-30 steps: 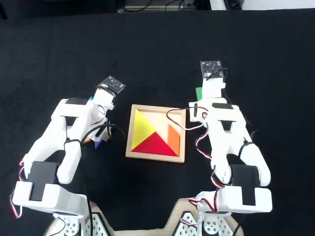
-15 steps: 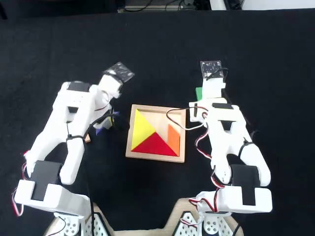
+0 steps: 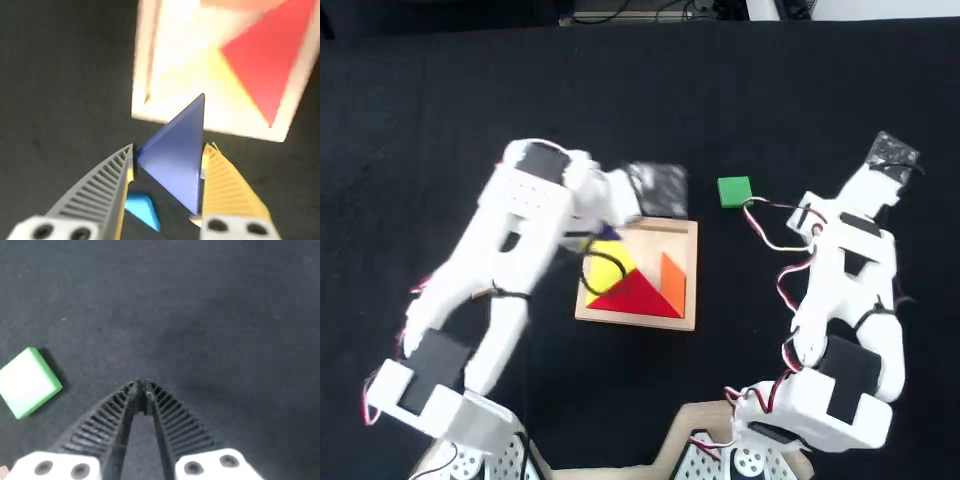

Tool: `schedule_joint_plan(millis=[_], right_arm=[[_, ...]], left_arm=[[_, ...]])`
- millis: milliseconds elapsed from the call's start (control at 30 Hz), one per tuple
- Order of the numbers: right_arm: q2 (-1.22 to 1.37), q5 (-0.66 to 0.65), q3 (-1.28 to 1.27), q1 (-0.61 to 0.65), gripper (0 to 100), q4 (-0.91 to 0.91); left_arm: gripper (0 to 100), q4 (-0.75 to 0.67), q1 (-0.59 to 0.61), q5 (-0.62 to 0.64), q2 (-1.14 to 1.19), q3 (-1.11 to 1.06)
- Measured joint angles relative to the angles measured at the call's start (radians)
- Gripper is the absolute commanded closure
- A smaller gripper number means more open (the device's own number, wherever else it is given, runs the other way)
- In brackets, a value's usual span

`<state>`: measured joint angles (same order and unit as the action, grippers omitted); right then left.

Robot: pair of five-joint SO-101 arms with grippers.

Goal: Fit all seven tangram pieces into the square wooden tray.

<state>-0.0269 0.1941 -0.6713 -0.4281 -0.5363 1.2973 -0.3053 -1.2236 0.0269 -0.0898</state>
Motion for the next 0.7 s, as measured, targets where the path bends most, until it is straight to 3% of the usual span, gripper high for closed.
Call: schedule_joint_plan(millis=[233, 400, 700], right_arm=[[0.0, 0.018, 0.0, -0.049, 98.7, 0.0], [0.0, 0.081, 0.0, -0.101, 98.7, 0.011], [0.0, 0.091, 0.0, -0.112, 98.7, 0.018]], left_arm=[[94, -0.158, -0.216, -0.091, 0.107, 0.023], [94, -0.19, -0.276, -0.092, 0.311, 0.173], [94, 0.078, -0.278, -0.14, 0.713, 0.71]])
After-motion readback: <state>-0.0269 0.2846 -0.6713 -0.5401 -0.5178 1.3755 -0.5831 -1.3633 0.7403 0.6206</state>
